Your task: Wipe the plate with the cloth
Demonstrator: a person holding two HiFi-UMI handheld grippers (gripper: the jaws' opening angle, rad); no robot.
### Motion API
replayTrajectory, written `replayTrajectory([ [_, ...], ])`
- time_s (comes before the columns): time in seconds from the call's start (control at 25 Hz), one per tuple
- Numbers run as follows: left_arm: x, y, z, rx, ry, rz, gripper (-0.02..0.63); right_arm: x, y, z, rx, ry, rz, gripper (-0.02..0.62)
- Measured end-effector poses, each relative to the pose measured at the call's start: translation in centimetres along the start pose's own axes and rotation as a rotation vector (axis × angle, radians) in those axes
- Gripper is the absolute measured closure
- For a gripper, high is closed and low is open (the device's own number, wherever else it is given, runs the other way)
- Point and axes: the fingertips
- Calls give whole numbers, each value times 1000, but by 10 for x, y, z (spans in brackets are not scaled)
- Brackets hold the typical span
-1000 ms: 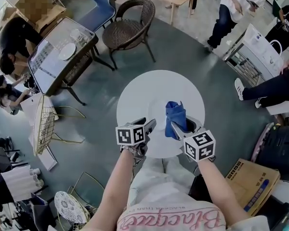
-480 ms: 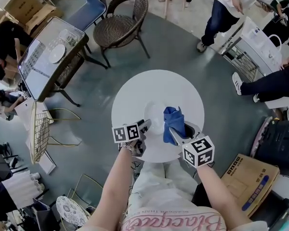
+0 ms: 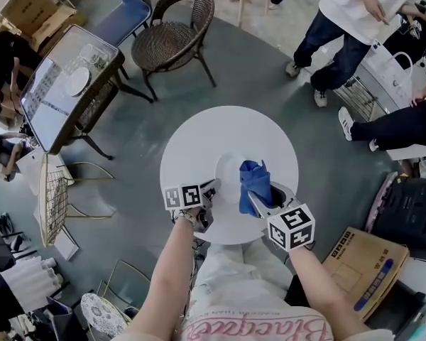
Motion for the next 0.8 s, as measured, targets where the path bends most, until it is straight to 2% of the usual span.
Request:
replayTrajectory([
  [0.24,7,1,-13,-29,-40,-27,588,4,5,0,9,2,-7,434],
  [0.48,19,1,-24,-88,-15,-55,590,12,13,1,30,7,-17,434],
  [0.8,56,7,-50,-109,-25,-164,589,26,24,14,58,30,-48,434],
])
Point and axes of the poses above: the fingertips, and each gripper's own axes: x backward along the fingers, z to its left, y out of its top, and after that the axes turned 9 degrees about y, right-handed
